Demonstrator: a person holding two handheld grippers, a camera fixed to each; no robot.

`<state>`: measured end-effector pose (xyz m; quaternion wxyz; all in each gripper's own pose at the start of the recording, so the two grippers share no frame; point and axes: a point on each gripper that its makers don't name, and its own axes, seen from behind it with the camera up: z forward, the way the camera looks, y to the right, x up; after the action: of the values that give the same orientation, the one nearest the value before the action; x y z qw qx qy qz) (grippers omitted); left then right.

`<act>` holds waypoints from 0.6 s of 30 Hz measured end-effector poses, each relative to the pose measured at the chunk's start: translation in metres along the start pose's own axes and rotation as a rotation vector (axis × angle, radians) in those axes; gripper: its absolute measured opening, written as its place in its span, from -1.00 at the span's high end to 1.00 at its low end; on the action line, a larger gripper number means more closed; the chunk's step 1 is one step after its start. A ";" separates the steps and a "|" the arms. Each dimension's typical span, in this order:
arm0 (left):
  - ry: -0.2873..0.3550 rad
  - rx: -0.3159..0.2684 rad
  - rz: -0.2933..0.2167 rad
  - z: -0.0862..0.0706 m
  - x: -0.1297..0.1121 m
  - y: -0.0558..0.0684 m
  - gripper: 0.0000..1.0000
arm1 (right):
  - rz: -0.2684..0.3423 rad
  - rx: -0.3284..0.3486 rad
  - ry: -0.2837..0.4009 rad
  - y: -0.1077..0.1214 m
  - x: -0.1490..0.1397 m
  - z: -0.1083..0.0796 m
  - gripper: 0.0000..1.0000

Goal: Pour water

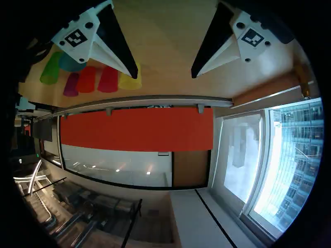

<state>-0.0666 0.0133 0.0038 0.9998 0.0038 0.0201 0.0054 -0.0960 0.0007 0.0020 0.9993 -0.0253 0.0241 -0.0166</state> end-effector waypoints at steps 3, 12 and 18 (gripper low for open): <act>0.000 0.000 0.000 -0.001 0.000 0.000 -0.92 | 0.000 0.000 -0.001 0.000 0.000 0.000 -1.00; 0.000 0.000 0.000 0.000 0.001 0.000 -0.92 | 0.001 0.000 -0.001 0.000 0.000 0.000 -0.99; 0.000 0.000 0.000 0.001 0.000 0.001 -0.92 | 0.001 0.000 -0.002 0.000 0.000 0.000 -0.99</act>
<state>-0.0663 0.0139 0.0045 0.9998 0.0038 0.0200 0.0055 -0.0960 0.0008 0.0018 0.9993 -0.0255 0.0233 -0.0163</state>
